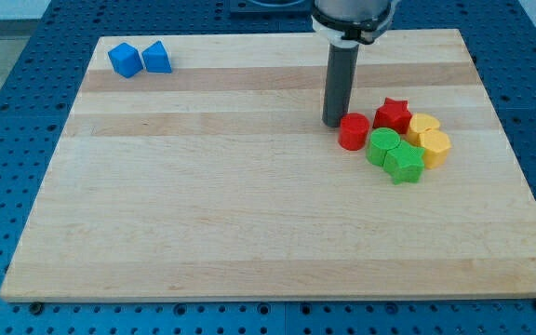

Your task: Put the blue cube to the left side of the red star

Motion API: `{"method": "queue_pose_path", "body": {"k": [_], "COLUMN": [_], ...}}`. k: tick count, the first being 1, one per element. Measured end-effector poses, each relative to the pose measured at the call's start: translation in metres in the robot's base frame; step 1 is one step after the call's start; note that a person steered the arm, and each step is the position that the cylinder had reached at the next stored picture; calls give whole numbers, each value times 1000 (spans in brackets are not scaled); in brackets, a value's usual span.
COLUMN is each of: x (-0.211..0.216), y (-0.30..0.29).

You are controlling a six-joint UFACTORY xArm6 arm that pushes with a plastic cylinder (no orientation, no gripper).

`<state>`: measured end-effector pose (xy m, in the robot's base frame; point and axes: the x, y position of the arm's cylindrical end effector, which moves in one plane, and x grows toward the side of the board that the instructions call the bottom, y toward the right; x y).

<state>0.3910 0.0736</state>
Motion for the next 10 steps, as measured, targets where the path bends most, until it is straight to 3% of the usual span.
{"method": "queue_pose_path", "body": {"k": [2,3,8,10], "x": [-15,-32,-59,-96], "y": [-21,-63,-364,-378]}}
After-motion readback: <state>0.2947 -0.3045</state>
